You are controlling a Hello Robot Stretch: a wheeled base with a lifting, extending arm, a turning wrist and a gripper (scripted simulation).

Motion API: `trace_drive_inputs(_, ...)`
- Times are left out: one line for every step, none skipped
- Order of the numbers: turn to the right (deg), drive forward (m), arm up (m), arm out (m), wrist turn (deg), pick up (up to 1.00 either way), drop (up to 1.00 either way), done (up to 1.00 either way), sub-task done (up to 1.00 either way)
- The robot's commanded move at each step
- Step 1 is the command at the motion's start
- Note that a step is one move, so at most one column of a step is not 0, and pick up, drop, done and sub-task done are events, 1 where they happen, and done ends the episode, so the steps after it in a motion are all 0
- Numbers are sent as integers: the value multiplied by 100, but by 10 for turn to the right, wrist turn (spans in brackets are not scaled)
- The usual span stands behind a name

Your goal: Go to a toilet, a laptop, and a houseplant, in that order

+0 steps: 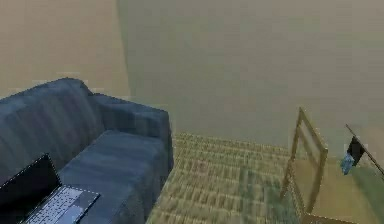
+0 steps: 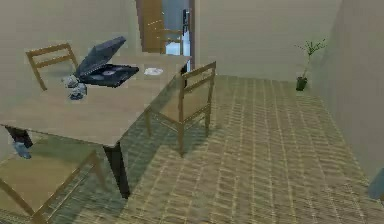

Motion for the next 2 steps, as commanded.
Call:
trace_drive_inputs(450,0,0,0,0,0,0,0,0)
trace_drive_inputs(450,0,0,0,0,0,0,0,0)
